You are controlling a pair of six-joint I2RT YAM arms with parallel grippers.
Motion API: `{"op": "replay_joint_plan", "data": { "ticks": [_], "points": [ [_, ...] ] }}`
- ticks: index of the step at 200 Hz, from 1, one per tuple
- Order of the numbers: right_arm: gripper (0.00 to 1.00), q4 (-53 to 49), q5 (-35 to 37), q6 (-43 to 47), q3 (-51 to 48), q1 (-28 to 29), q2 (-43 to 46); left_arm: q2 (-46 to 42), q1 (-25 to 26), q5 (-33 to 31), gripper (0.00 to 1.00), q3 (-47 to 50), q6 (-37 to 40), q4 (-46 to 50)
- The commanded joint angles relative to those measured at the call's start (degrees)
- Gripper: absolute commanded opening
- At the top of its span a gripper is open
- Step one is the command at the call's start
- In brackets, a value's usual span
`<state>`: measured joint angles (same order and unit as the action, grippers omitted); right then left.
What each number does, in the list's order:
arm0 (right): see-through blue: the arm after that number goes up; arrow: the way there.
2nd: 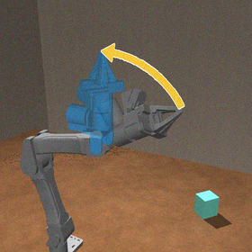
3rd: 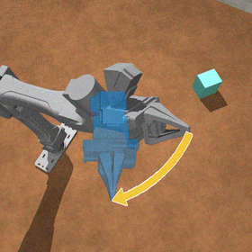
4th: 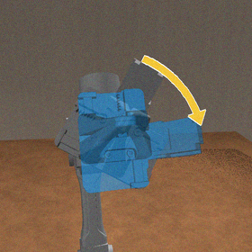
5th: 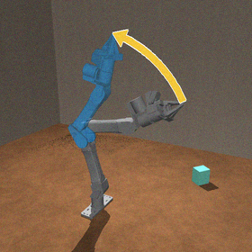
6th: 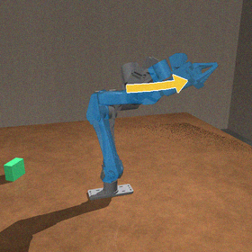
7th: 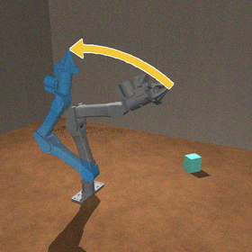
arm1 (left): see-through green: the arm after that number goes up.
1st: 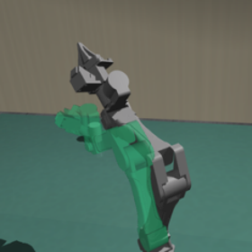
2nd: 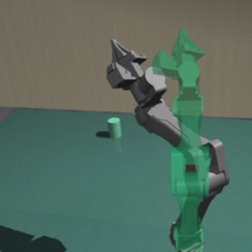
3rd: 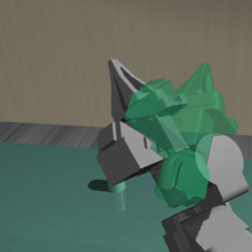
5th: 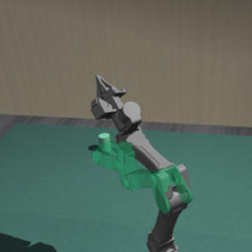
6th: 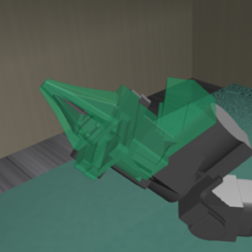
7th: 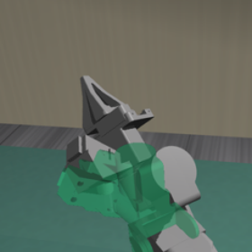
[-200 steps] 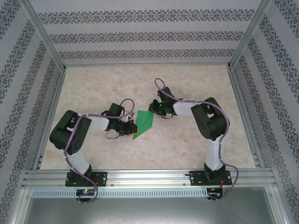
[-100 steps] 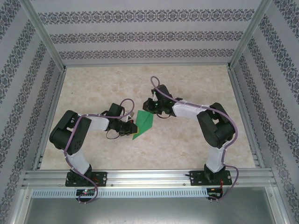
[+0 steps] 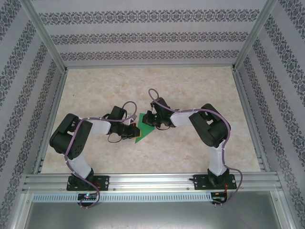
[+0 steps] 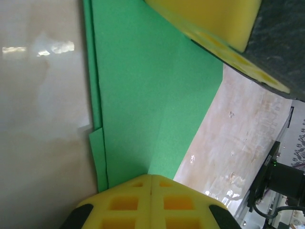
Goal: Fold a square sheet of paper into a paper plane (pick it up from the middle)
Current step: Fourth fold the wing at the center of the table.
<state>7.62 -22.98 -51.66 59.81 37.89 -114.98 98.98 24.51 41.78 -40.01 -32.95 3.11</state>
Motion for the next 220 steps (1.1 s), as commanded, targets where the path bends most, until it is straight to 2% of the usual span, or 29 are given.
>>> {"op": "replay_joint_plan", "data": {
  "ticks": [1,32,62,101,135,159,220],
  "points": [
    [0.07,-1.0,2.0,-0.9,-3.0,0.5,-2.5,-2.0,0.7,-5.0,0.04,1.8,2.1,11.6],
    [0.07,-1.0,1.4,0.1,-3.2,0.5,-1.7,-5.8,0.7,-5.1,0.10,-2.4,0.5,12.9],
    [0.07,-1.2,1.5,0.2,-2.9,0.4,-1.9,-3.0,0.8,-4.3,0.12,-6.0,0.0,12.5],
    [0.08,-0.8,1.5,0.1,-2.8,0.5,-2.3,0.9,0.7,0.1,0.15,-5.7,-3.6,5.8],
    [0.08,-1.6,1.6,0.1,-2.2,0.5,-3.3,3.5,1.0,-0.4,0.15,-6.5,1.1,14.0],
    [0.08,-2.8,2.1,0.6,-1.6,0.5,-3.7,1.7,1.0,-4.4,0.14,-4.5,3.6,19.5],
    [0.07,-4.8,2.9,1.8,-1.3,-0.3,-3.8,-3.2,0.9,-4.4,0.15,1.1,2.1,20.8]
  ]
}}
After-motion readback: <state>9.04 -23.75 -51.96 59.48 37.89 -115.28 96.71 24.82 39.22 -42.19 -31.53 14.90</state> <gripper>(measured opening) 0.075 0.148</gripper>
